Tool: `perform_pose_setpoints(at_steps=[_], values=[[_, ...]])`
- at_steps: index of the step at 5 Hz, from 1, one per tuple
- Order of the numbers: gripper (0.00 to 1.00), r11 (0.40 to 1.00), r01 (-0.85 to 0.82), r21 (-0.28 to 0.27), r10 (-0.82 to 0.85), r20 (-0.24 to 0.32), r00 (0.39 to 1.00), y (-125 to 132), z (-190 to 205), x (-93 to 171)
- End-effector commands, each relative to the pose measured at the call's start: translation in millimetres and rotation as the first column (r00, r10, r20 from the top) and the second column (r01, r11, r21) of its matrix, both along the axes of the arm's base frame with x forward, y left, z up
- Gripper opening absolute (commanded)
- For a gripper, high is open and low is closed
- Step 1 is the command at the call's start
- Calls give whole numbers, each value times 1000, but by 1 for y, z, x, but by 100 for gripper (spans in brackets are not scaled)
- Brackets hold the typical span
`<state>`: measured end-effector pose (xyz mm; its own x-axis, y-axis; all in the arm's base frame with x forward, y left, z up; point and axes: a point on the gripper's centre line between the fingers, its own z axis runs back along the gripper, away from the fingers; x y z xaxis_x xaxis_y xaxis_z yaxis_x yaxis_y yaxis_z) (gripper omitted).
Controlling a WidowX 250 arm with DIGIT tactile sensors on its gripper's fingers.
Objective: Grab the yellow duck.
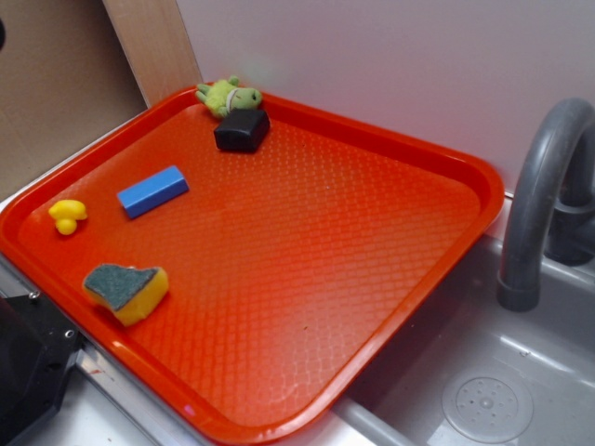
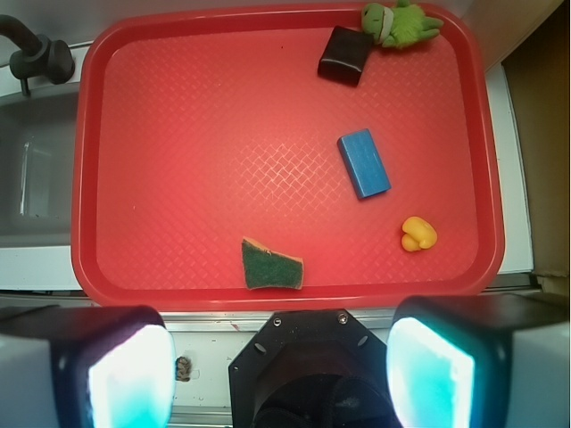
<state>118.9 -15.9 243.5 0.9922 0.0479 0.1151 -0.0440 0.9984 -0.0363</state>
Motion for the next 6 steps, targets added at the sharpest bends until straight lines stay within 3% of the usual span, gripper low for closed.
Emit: perform_pose_setpoints(at_steps=[1, 3, 4, 5, 6], values=[[100, 1000, 0, 0, 0, 0, 1000, 0, 0, 0], [100, 994, -102, 38, 102, 5, 995, 14, -1, 31], [100, 991, -63, 117, 64, 2, 998, 26, -12, 56], [100, 970, 75, 231, -63, -59, 996, 52, -49, 75], [100, 958, 165, 233, -143, -109, 984, 72, -76, 76]])
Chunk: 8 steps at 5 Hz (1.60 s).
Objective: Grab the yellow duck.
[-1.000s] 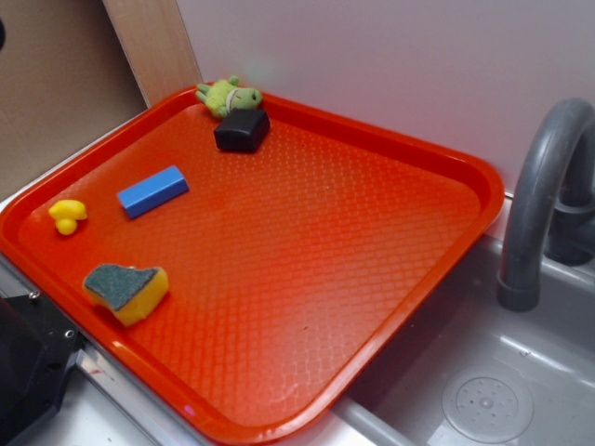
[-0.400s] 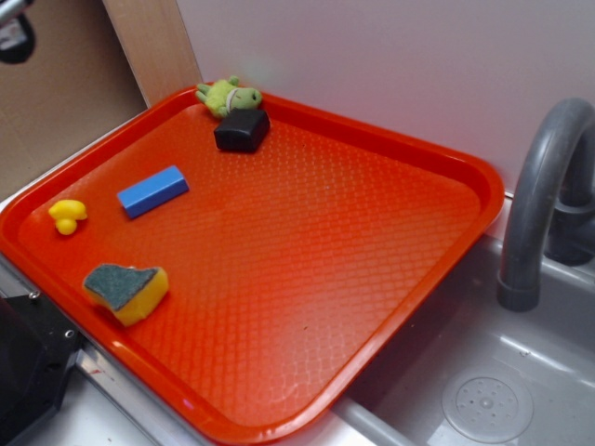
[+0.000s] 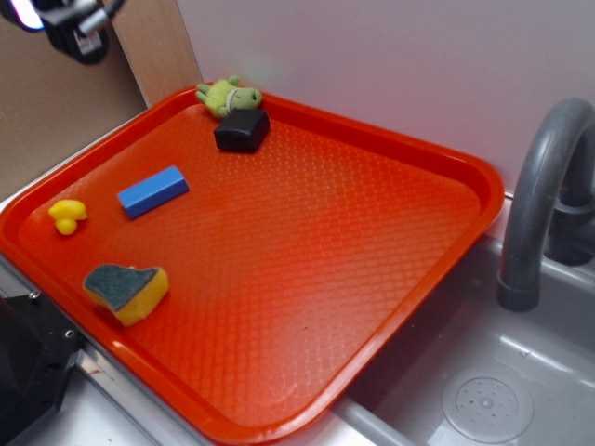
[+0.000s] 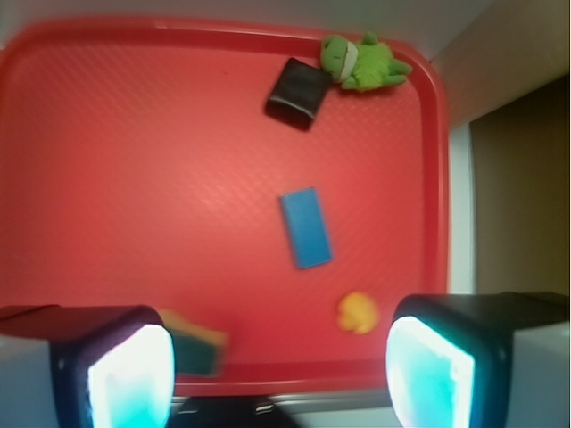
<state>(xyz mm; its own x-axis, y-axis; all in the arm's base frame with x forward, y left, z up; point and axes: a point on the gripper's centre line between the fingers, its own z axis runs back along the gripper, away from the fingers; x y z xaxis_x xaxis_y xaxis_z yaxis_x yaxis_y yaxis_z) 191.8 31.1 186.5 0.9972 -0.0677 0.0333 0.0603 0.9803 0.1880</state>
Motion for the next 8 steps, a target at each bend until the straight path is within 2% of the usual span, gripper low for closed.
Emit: perform_pose_setpoints(at_steps=[1, 2, 3, 4, 5, 7, 8], values=[[100, 1000, 28, 12, -27, -79, 996, 39, -47, -5], [100, 998, -17, -68, 7, -140, 990, 52, -75, -18], [100, 992, -48, -115, 26, -192, 981, 59, -103, -24], [100, 993, -81, -85, 60, -232, 971, 63, -129, -27], [100, 994, -78, -82, 54, -262, 963, 60, -148, -26], [100, 995, -97, -8, 89, -323, 942, 73, -157, -40], [0, 991, -135, -13, 123, -335, 934, 86, -159, -44]])
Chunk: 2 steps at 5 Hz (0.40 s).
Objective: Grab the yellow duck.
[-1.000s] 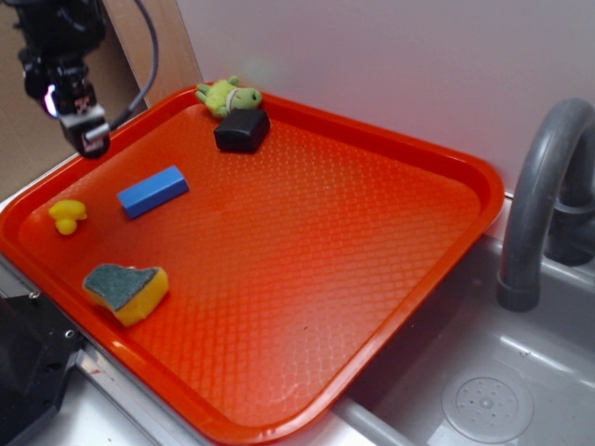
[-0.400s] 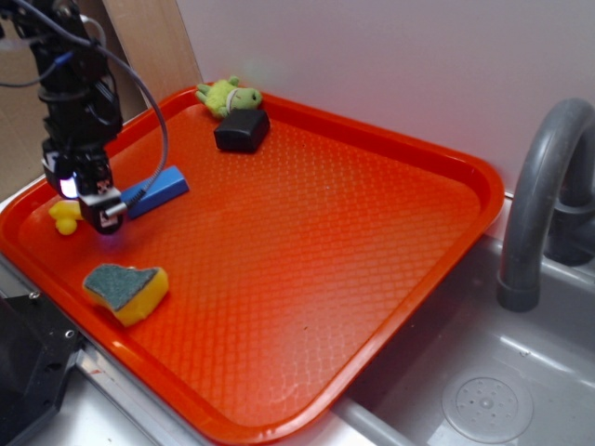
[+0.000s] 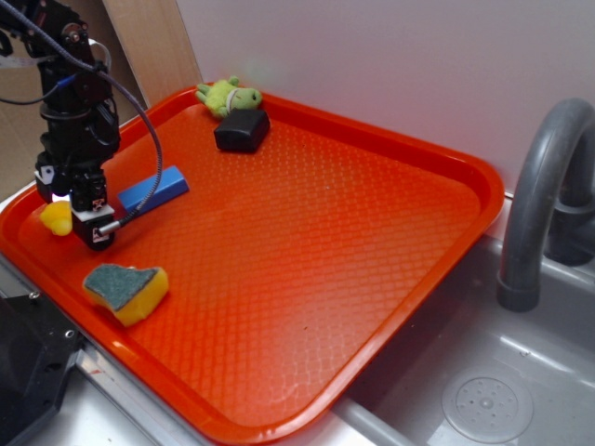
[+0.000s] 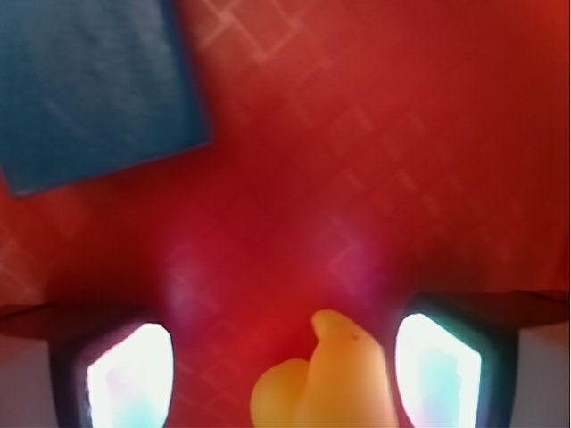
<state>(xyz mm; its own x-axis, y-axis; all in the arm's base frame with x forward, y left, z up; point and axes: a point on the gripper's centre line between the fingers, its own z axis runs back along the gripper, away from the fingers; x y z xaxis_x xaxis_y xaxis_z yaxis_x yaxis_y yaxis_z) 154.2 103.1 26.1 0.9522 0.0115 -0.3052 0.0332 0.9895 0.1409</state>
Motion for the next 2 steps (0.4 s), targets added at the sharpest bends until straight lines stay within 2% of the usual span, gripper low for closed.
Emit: perform_pose_setpoints(at_steps=[1, 2], values=[[0, 999, -44, 27, 44, 6, 999, 15, 3, -6], [0, 999, -30, 39, 30, 1, 1000, 12, 5, -5]])
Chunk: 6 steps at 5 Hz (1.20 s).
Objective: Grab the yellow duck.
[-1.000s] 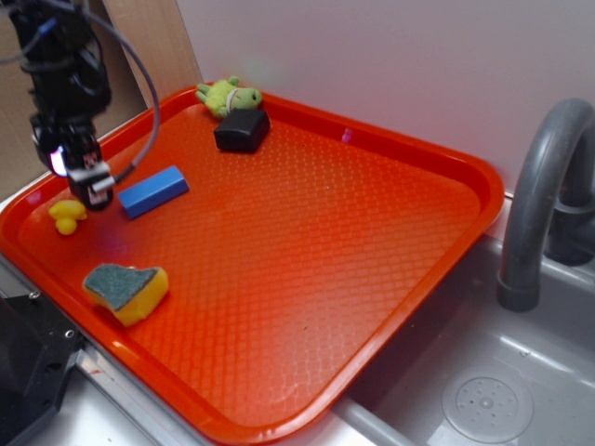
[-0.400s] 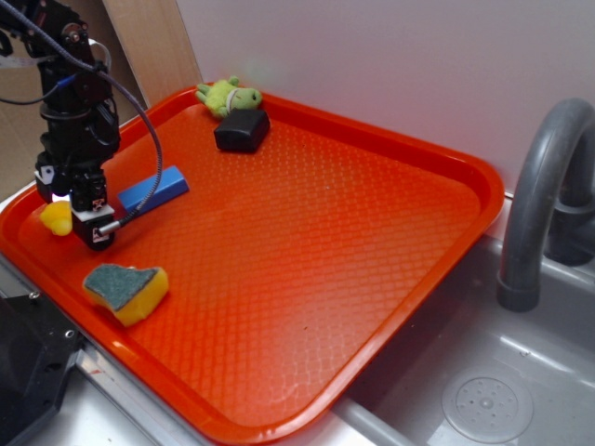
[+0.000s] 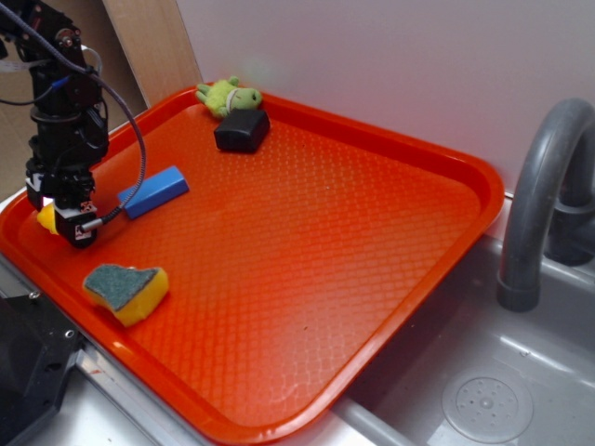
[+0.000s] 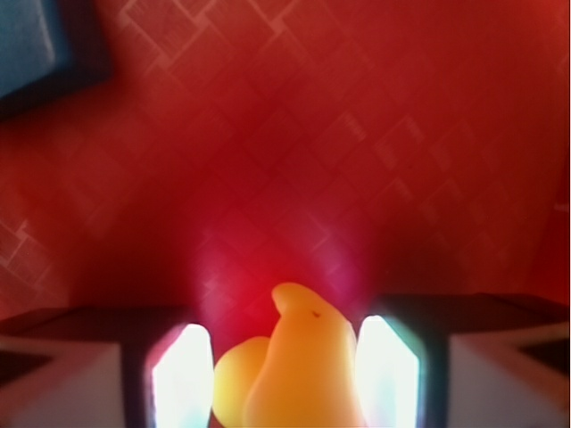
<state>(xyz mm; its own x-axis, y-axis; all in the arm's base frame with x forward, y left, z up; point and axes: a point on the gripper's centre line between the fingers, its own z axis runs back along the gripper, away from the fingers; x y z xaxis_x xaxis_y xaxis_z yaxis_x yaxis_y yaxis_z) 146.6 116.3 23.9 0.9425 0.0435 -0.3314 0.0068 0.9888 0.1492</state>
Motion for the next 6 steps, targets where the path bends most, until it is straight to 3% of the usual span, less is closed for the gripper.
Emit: perform_pose_setpoints(at_steps=[1, 2, 3, 4, 6], values=[[0, 1000, -9, 12, 8, 68, 998, -26, 39, 23], [0, 996, -32, -79, 44, 168, 985, -66, 93, 50], [0, 985, -11, -175, 52, 233, 971, -96, 148, 66], [0, 977, 21, -211, 36, 262, 964, -117, 172, 65], [0, 975, 142, -171, -71, 364, 929, -154, 207, 52]])
